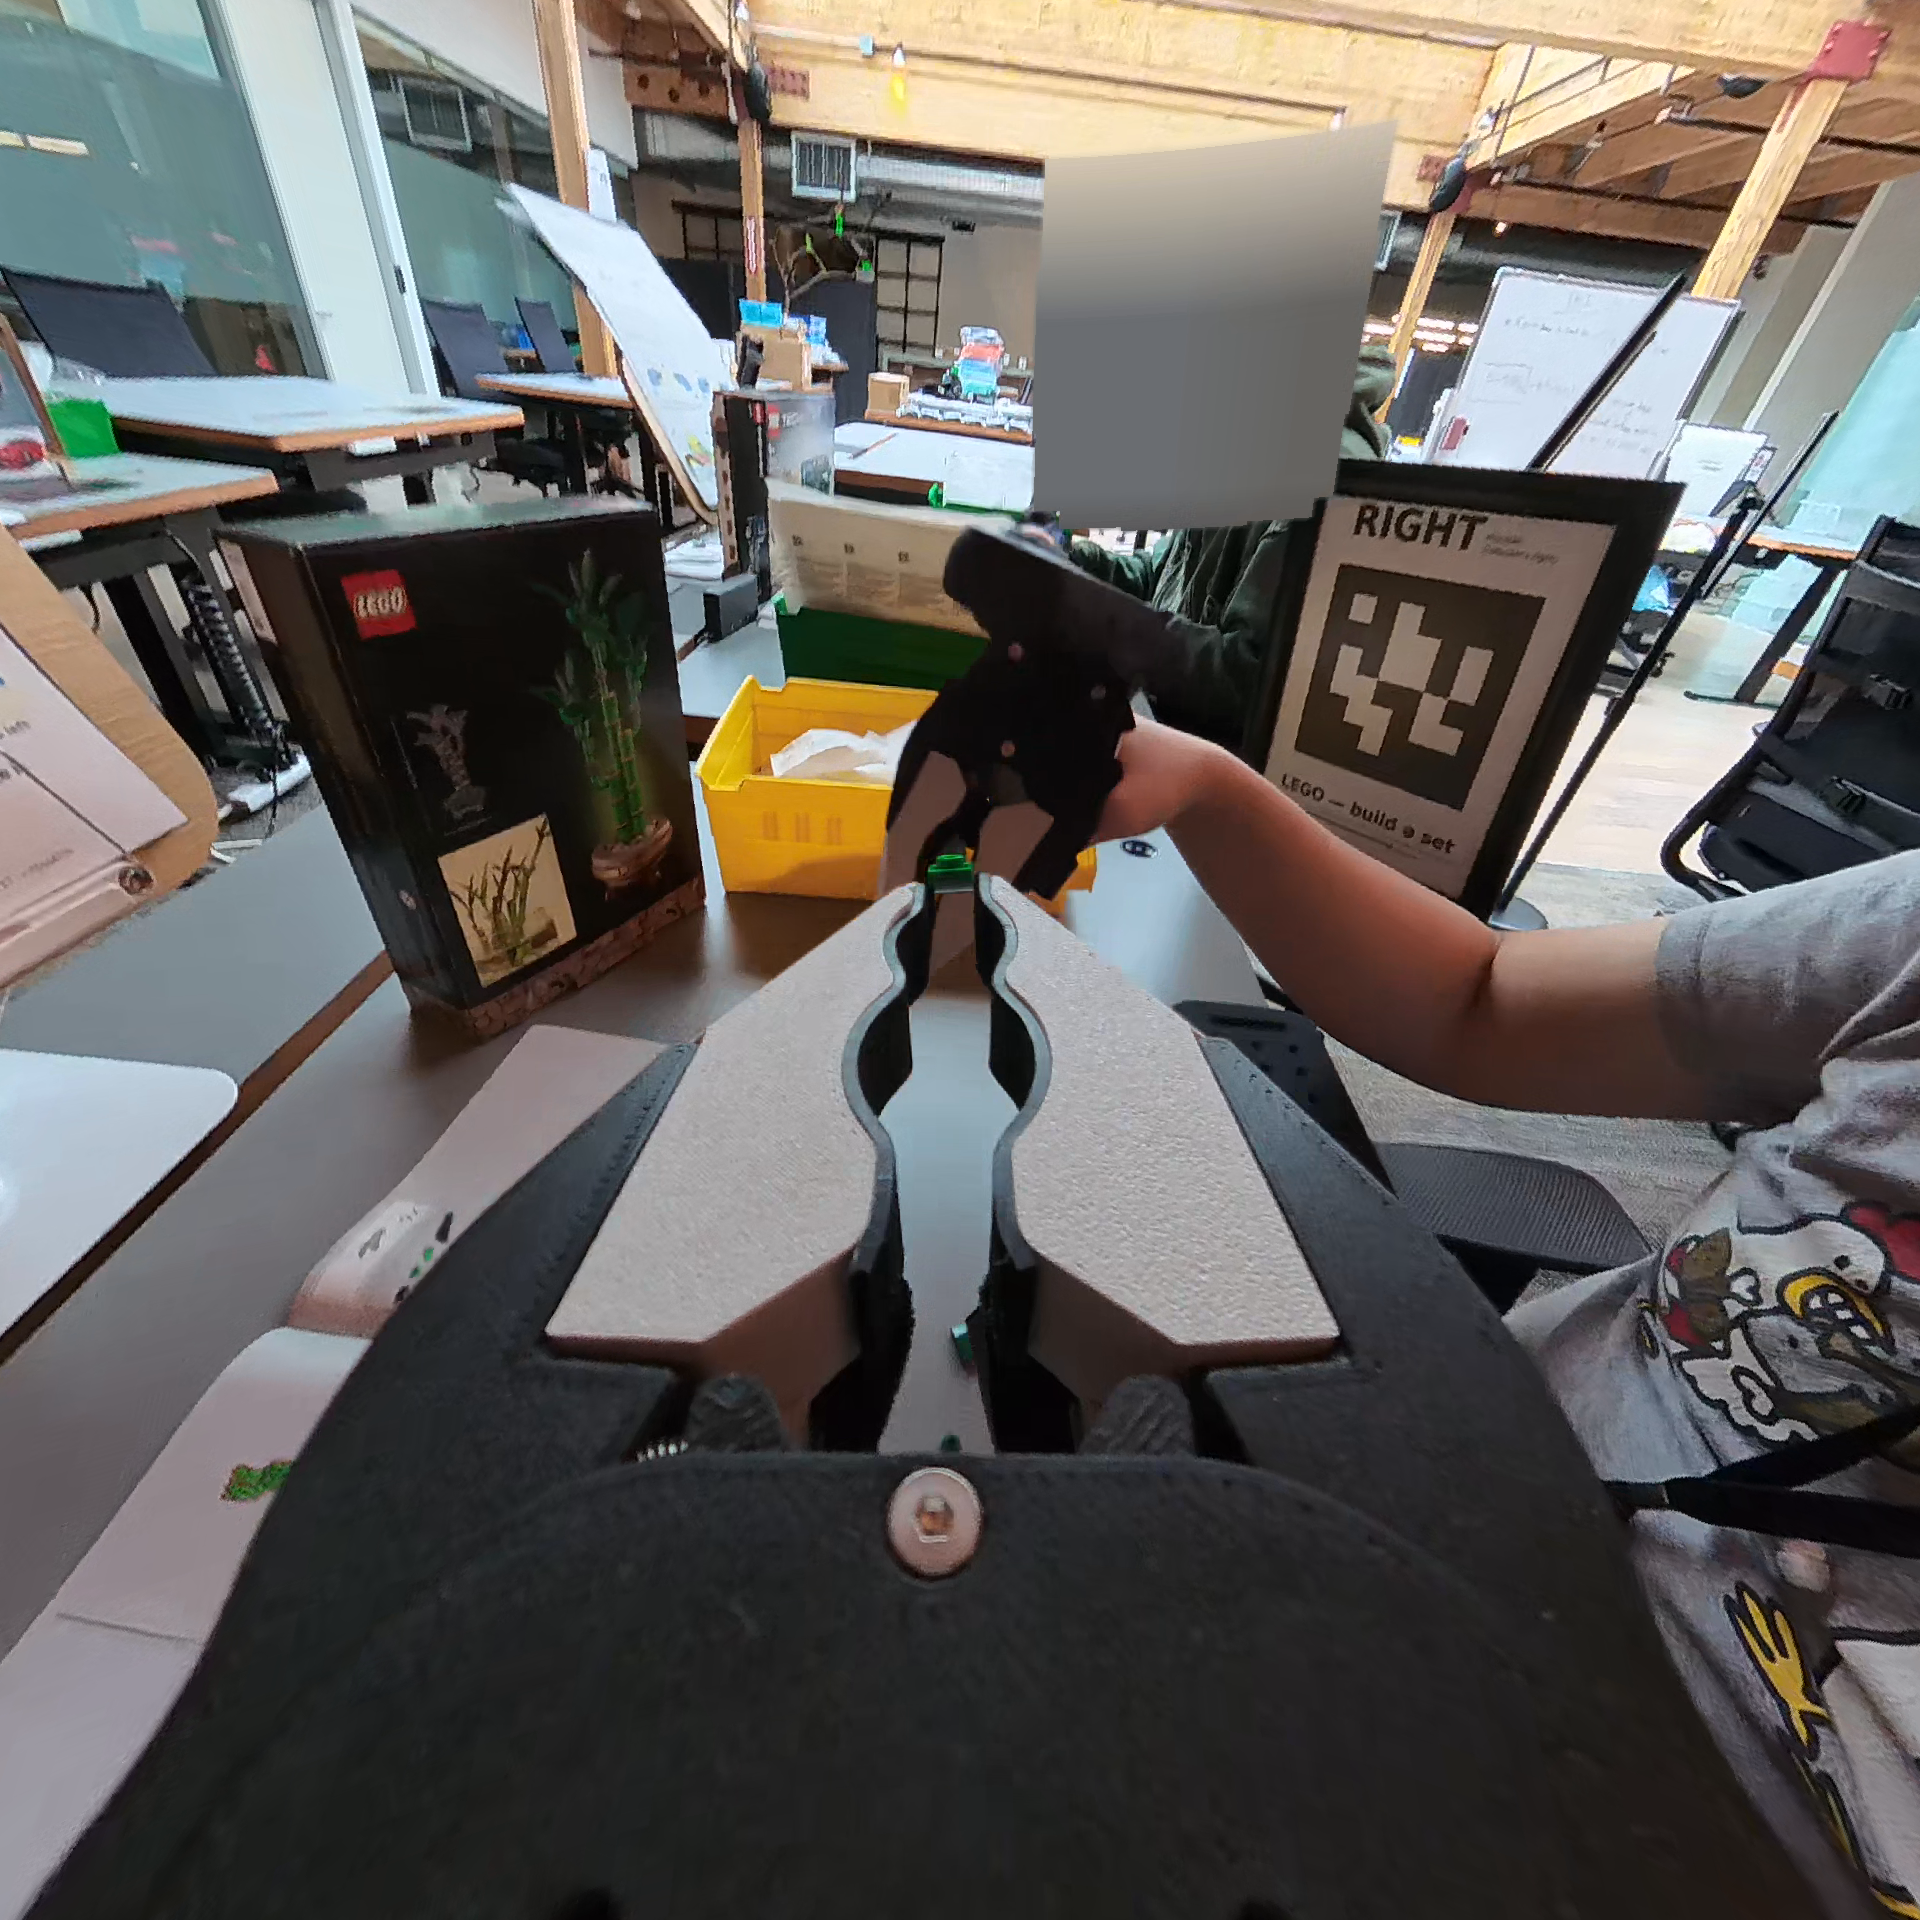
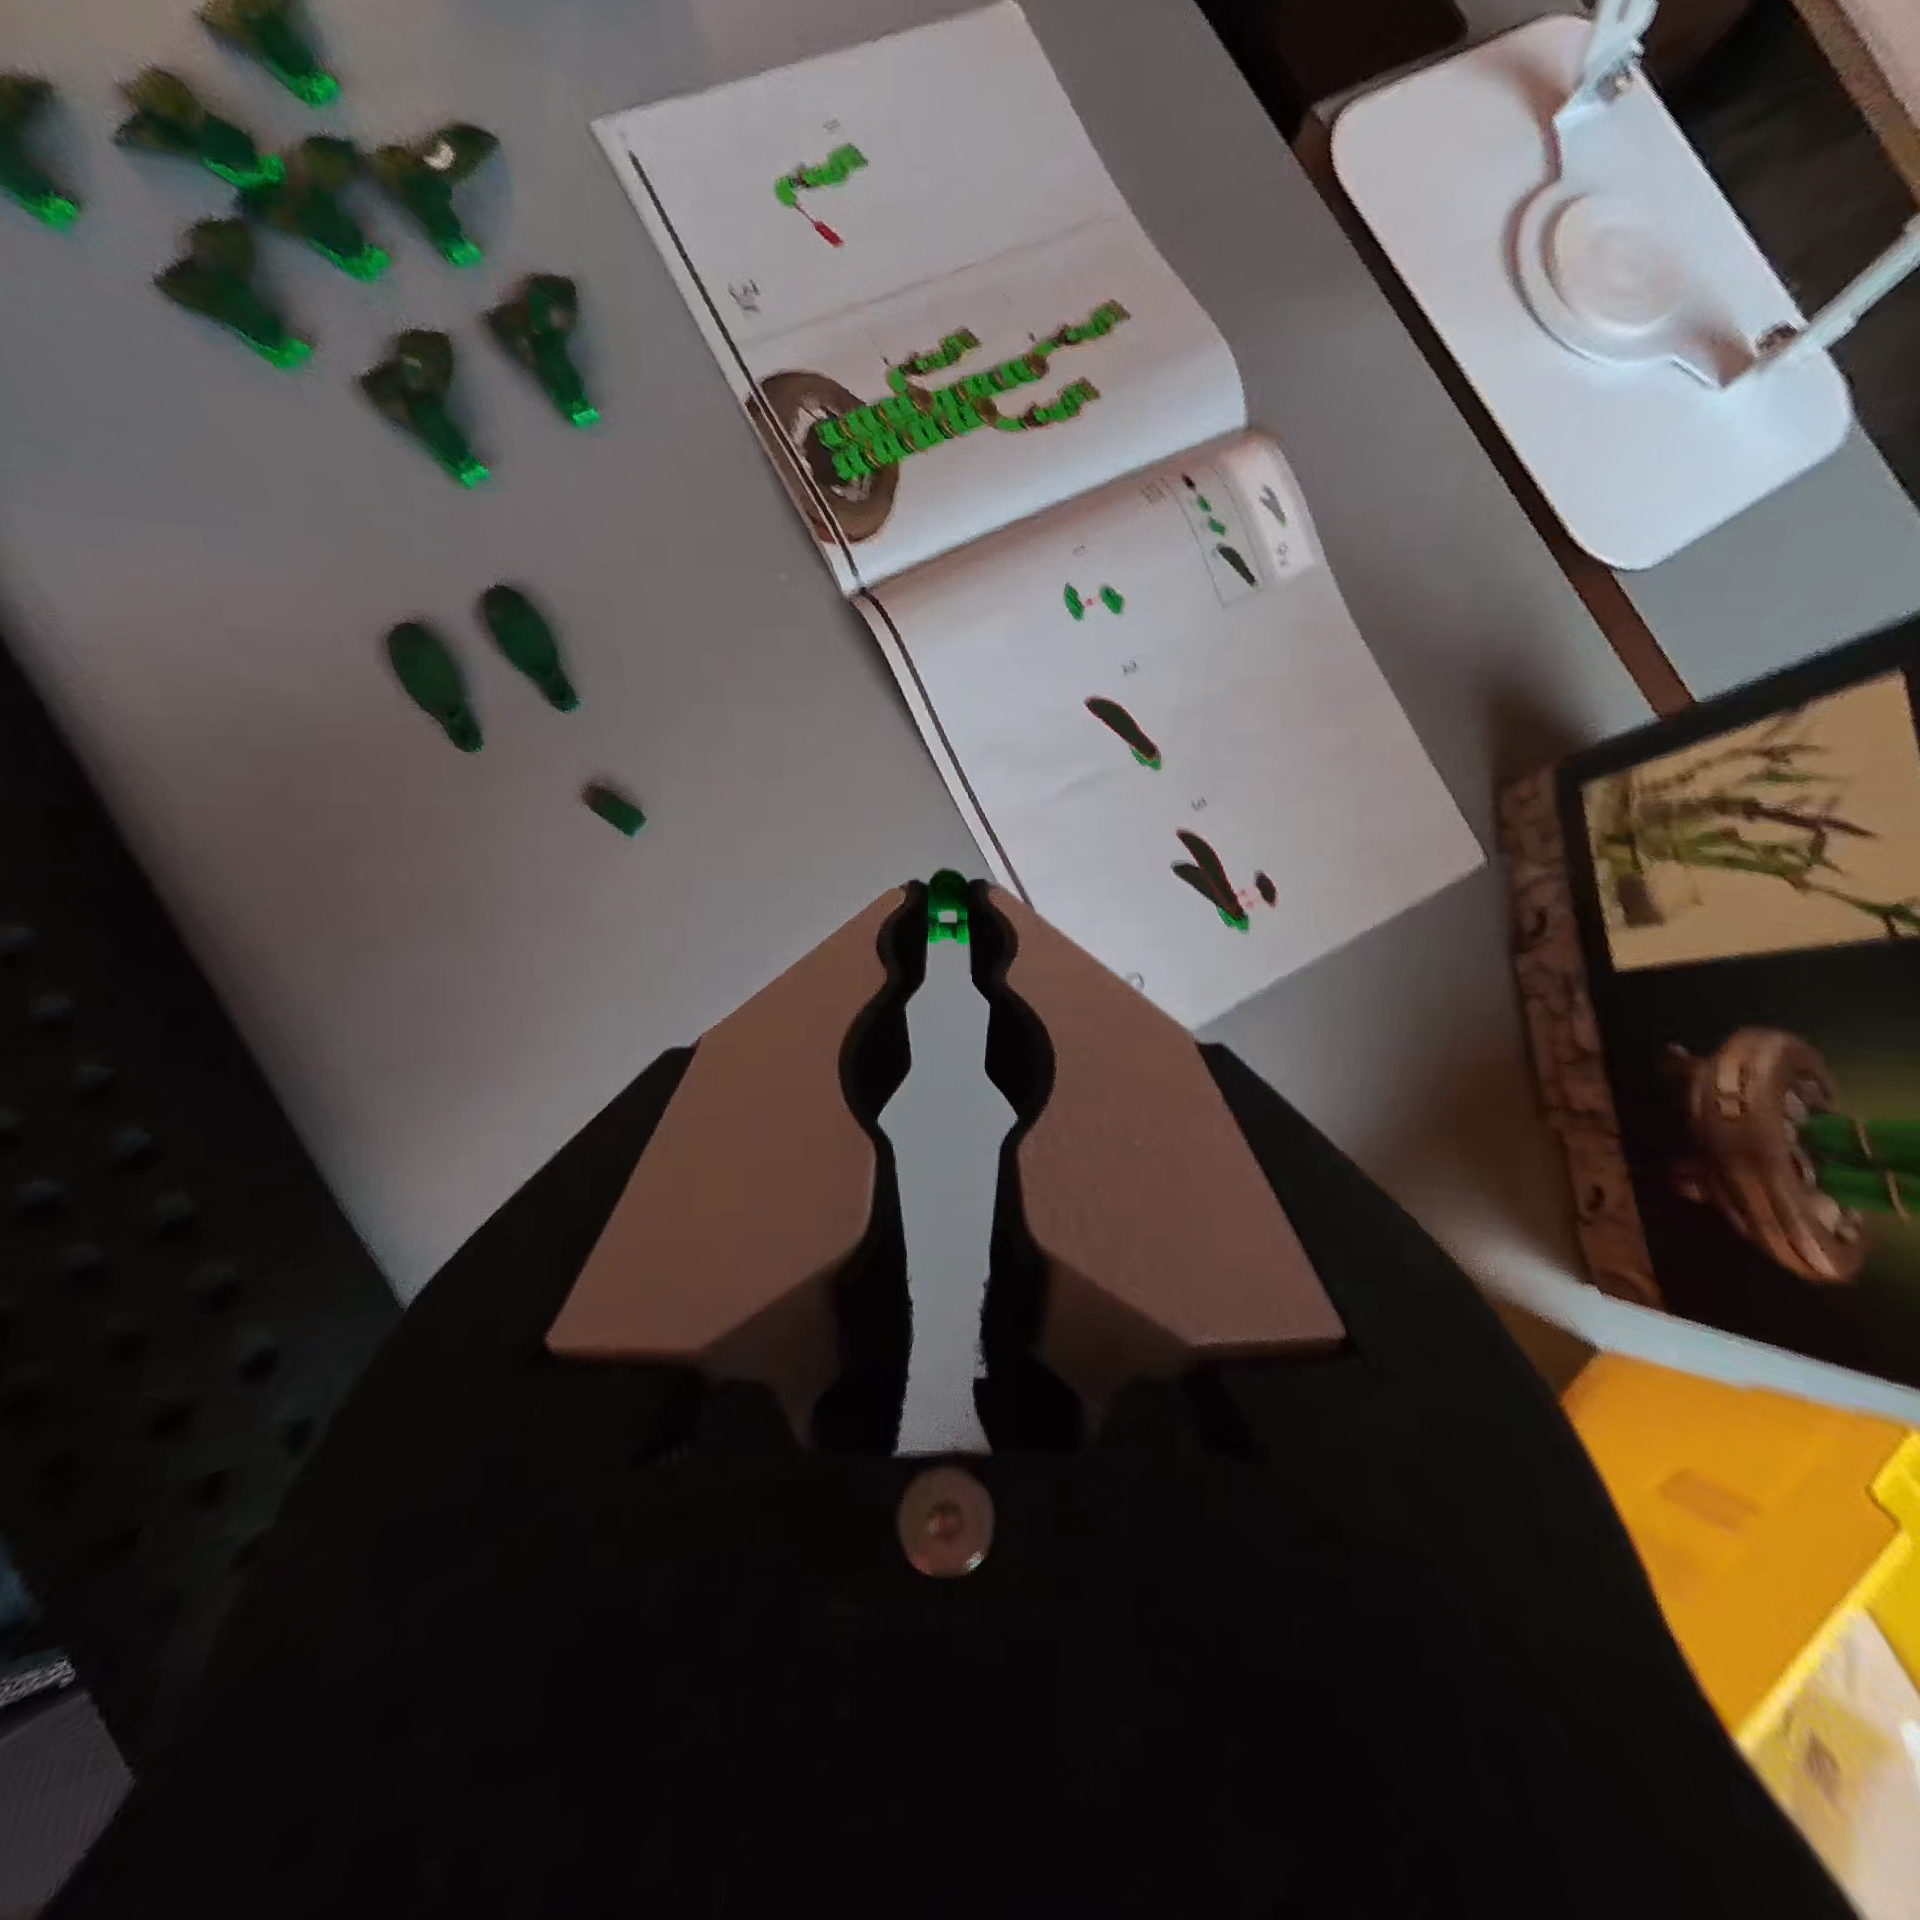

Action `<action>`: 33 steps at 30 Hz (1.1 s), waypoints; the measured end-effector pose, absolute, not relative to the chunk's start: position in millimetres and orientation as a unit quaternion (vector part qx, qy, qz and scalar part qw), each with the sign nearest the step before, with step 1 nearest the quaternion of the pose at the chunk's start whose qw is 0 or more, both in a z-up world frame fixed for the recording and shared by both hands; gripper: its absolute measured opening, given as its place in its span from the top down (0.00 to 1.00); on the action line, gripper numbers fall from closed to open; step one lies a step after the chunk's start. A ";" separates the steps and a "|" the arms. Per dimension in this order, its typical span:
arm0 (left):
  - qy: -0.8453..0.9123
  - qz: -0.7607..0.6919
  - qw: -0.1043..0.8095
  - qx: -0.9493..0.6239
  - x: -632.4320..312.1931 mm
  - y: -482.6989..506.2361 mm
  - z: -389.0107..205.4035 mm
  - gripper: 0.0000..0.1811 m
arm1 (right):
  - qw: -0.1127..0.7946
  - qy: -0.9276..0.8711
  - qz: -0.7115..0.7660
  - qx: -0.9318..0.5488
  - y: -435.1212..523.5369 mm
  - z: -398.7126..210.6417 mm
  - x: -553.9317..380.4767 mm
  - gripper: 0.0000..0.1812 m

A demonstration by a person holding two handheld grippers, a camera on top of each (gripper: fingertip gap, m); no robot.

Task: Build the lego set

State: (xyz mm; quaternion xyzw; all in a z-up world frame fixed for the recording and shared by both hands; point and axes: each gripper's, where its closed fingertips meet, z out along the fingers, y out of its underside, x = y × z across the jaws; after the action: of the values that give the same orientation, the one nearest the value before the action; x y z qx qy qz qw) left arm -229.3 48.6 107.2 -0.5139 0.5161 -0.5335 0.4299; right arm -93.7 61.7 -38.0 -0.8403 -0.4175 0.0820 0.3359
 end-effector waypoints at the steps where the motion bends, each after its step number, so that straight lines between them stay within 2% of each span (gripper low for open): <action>1: 0.520 -0.530 0.422 -0.521 -226.9 50.0 101.5 0.97 | 0.333 -0.428 0.098 -0.835 64.0 -38.0 -103.3 0.97; 4: 0.536 -0.514 0.397 -0.539 -220.2 52.7 82.7 0.97 | 0.337 -0.489 0.161 -0.788 60.6 -20.9 -146.1 0.97; 9: 0.541 -0.513 0.376 -0.550 -213.9 56.4 67.7 0.97 | 0.422 -0.528 0.218 -0.704 61.9 57.3 -188.2 0.97; 12: 0.544 -0.519 0.369 -0.546 -211.5 56.5 64.0 0.97 | 0.458 -0.540 0.236 -0.665 54.7 82.1 -201.4 0.97; 14: 0.546 -0.525 0.367 -0.540 -209.3 54.8 63.5 0.97 | 0.475 -0.559 0.227 -0.641 50.5 83.7 -207.0 0.97; 17: 0.558 -0.528 0.367 -0.525 -205.5 48.2 64.4 0.97 | 0.455 -0.569 0.207 -0.654 50.0 73.9 -202.5 0.97; 27: 0.594 -0.498 0.400 -0.490 -198.4 26.7 77.3 0.97 | 0.413 -0.562 0.275 -0.662 37.2 68.1 -201.8 0.97; 33: 0.615 -0.462 0.406 -0.493 -201.5 21.8 76.4 0.97 | 0.421 -0.556 0.303 -0.650 31.0 78.3 -202.9 0.97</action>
State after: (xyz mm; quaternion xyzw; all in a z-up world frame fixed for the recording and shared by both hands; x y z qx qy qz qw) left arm -201.5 21.8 76.4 -0.4930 0.6153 -0.4622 0.4058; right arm -202.9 31.0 78.3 -0.6498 -0.5556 0.3034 0.4208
